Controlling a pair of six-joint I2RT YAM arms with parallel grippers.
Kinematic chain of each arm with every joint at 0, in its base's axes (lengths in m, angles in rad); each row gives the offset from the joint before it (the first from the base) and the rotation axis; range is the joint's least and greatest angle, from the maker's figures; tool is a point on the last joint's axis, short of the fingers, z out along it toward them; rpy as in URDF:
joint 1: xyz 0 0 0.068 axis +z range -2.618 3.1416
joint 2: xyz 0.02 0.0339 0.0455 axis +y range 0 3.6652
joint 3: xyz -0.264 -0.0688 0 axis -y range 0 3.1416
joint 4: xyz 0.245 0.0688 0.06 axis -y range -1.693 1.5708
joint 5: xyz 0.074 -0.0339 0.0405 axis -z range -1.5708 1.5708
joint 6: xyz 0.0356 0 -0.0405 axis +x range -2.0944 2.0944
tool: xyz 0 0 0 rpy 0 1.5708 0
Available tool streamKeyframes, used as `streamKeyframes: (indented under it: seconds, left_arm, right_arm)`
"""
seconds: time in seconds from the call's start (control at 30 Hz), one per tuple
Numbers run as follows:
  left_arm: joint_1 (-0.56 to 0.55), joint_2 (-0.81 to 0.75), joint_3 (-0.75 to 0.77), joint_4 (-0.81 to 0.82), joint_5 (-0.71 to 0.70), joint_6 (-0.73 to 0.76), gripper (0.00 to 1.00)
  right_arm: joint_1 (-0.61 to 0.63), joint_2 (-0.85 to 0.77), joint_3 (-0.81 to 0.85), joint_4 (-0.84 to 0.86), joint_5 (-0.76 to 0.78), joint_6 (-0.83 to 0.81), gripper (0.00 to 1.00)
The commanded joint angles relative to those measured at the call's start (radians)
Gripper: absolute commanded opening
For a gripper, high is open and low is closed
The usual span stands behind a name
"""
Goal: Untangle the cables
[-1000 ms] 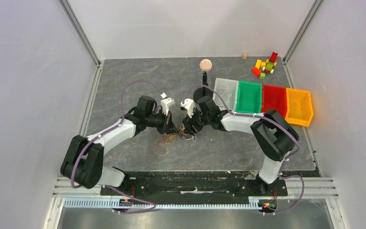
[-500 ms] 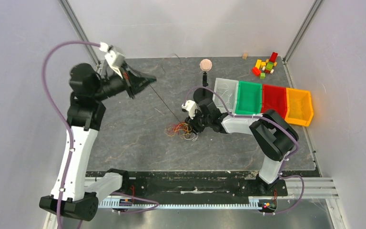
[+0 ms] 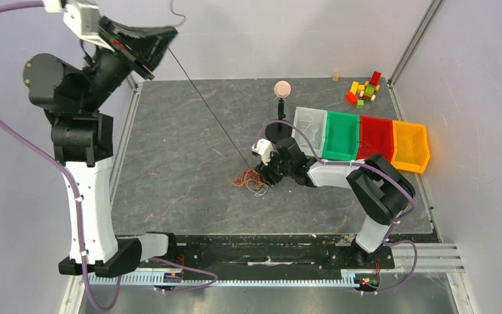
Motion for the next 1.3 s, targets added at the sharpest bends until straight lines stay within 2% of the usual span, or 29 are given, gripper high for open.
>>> streamKeyframes:
  seconds: [0.0, 0.27, 0.37, 0.5, 0.6, 0.67, 0.77, 0.87, 0.97, 1.07, 1.27]
  left_arm:
    - [0.027, 0.023, 0.196, 0.121, -0.215, -0.056, 0.02]
    - [0.057, 0.180, 0.588, 0.003, -0.516, 0.029, 0.02]
    - [0.057, 0.213, 0.662, 0.017, -0.592, 0.089, 0.02]
    - [0.057, 0.213, 0.664, 0.032, -0.648, 0.157, 0.02]
    - [0.057, 0.195, 0.626, -0.019, -0.564, 0.122, 0.02]
    - [0.057, 0.140, 0.492, -0.022, -0.478, 0.052, 0.02]
    - [0.057, 0.055, 0.256, 0.031, -0.368, -0.016, 0.02]
    - [0.057, 0.024, 0.146, 0.051, -0.325, -0.048, 0.02]
    - [0.057, 0.027, 0.120, 0.045, -0.306, -0.067, 0.02]
    - [0.057, 0.032, 0.103, 0.065, -0.305, -0.085, 0.02]
    - [0.057, 0.058, 0.111, 0.058, -0.346, -0.089, 0.02]
  right_arm:
    - [-0.003, -0.013, -0.043, -0.123, 0.058, -0.038, 0.58]
    - [-0.004, -0.013, -0.056, -0.147, 0.070, -0.042, 0.59]
    - [-0.004, -0.013, -0.052, -0.167, 0.072, -0.044, 0.59]
    - [-0.006, -0.007, -0.036, -0.198, 0.087, -0.054, 0.59]
    - [-0.011, -0.036, -0.027, -0.251, 0.072, -0.060, 0.60]
    - [-0.015, -0.091, 0.003, -0.279, 0.012, -0.054, 0.64]
    - [-0.016, -0.195, 0.071, -0.317, -0.114, -0.033, 0.74]
    - [-0.014, -0.281, 0.146, -0.345, -0.187, -0.005, 0.85]
    - [-0.009, -0.307, 0.219, -0.353, -0.235, 0.022, 0.91]
    - [0.032, -0.286, 0.280, -0.273, -0.271, 0.100, 0.94]
    - [0.163, -0.123, 0.405, -0.062, -0.281, 0.261, 0.98]
